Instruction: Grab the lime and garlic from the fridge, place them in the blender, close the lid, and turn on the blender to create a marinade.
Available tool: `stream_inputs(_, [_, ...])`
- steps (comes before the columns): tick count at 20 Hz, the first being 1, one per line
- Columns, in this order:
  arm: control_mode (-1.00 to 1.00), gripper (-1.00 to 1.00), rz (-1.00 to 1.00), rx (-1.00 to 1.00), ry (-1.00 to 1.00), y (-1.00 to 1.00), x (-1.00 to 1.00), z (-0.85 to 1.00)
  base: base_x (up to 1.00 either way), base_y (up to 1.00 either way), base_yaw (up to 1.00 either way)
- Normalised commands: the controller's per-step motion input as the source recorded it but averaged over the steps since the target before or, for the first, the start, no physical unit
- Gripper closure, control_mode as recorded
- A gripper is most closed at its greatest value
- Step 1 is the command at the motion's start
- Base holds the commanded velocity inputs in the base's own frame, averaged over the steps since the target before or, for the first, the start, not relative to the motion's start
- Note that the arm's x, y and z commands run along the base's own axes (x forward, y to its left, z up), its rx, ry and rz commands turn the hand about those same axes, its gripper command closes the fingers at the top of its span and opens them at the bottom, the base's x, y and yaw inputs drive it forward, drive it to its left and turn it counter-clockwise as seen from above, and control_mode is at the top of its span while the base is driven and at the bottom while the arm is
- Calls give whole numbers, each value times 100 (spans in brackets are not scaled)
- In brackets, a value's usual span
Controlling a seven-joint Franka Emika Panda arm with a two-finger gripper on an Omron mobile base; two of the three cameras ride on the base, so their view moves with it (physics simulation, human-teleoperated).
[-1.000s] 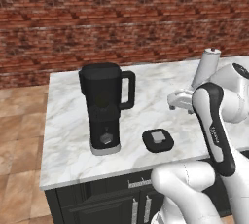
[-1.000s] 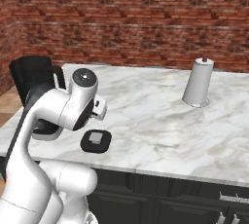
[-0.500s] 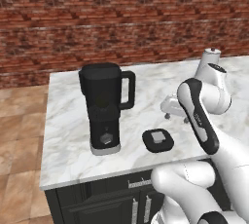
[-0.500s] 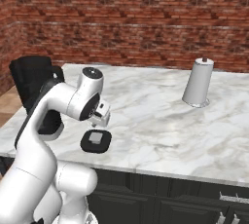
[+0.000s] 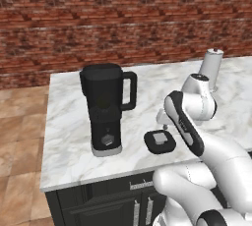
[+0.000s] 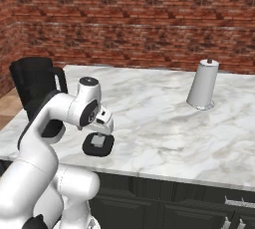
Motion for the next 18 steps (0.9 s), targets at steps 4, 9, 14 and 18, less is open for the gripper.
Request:
stream_inputs(4, [-100, -100, 1, -11, 0, 0, 8, -45, 0, 0, 0])
stream_inputs(9, [-100, -100, 6, -5, 0, 0, 35, -48, 0, 0, 0])
stream_inputs(14, [-100, -100, 5, 0, 0, 2, 49, -36, 0, 0, 0])
stream_inputs(18, [-100, -100, 4, 0, 0, 0, 57, -25, 0, 0, 0])
